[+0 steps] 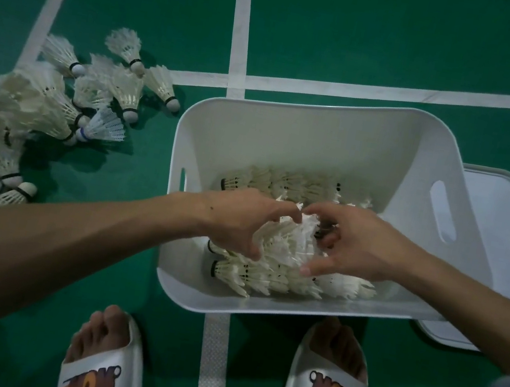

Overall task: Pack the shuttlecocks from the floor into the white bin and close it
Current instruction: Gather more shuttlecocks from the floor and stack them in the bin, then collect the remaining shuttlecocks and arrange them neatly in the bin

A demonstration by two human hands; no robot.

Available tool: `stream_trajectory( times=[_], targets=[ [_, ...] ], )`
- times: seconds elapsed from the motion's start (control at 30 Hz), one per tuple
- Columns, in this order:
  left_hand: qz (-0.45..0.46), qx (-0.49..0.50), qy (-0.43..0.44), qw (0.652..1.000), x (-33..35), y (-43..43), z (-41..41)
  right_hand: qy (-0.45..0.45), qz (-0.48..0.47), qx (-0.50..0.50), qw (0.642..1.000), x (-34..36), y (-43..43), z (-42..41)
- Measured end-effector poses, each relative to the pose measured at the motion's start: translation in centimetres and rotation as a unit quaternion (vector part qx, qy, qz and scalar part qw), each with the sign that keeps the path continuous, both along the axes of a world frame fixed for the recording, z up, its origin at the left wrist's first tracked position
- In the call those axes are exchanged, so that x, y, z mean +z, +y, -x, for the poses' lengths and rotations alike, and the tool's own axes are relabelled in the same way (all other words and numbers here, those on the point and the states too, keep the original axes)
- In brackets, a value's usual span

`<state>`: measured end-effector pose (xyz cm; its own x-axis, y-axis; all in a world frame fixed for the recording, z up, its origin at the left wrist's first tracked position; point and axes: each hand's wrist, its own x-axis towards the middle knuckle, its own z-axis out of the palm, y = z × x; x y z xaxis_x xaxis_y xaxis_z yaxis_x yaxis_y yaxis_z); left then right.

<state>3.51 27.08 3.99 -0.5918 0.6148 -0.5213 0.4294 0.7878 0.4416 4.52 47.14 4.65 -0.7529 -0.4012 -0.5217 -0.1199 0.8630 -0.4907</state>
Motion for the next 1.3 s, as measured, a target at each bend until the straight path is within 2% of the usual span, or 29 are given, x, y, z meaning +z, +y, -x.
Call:
stream_trajectory(
  times=[0.13,0.47,0.6,0.7,0.87,0.97,1.03,1.1,1.17,1.3],
  targets=[
    [-0.005,0.011,-0.010,1.000,-0.1,0.1,0.1,-0.009,0.022,-0.027,0.999,0.0,0.4,0.1],
    [0.047,-0.020,-0.003,0.999,-0.6,-0.4,0.2,0.043,-0.058,0.016,0.997,-0.5,-2.0,-0.4],
    [0.060,-0.038,0.050,0.996,0.6,-0.8,-0.1,0.048,-0.102,0.039,0.993,1.3,-1.4,0.2],
    [0.045,-0.029,0.108,0.993,2.6,-1.9,-0.4,0.089,-0.093,0.031,0.991,3.4,-1.3,1.2],
    [-0.013,0.069,0.207,0.976,6.0,-6.2,-0.4,0.160,-0.043,0.065,0.984,7.2,-5.7,2.1],
    [-0.065,0.164,0.254,0.951,7.5,-10.1,-0.1,0.209,-0.013,0.105,0.972,9.3,-10.0,2.8],
    [-0.068,0.223,0.278,0.932,7.5,-13.3,0.1,0.229,0.004,0.133,0.964,10.6,-13.2,3.4],
    [-0.029,0.262,0.270,0.926,7.1,-16.9,0.4,0.232,0.011,0.163,0.959,11.4,-16.6,4.2],
    [0.027,0.286,0.224,0.931,6.8,-20.2,0.7,0.232,0.013,0.188,0.954,11.7,-19.8,5.3],
    [0.087,0.293,0.157,0.939,6.3,-24.8,1.7,0.209,-0.019,0.236,0.949,10.4,-24.6,8.3]
  ],
)
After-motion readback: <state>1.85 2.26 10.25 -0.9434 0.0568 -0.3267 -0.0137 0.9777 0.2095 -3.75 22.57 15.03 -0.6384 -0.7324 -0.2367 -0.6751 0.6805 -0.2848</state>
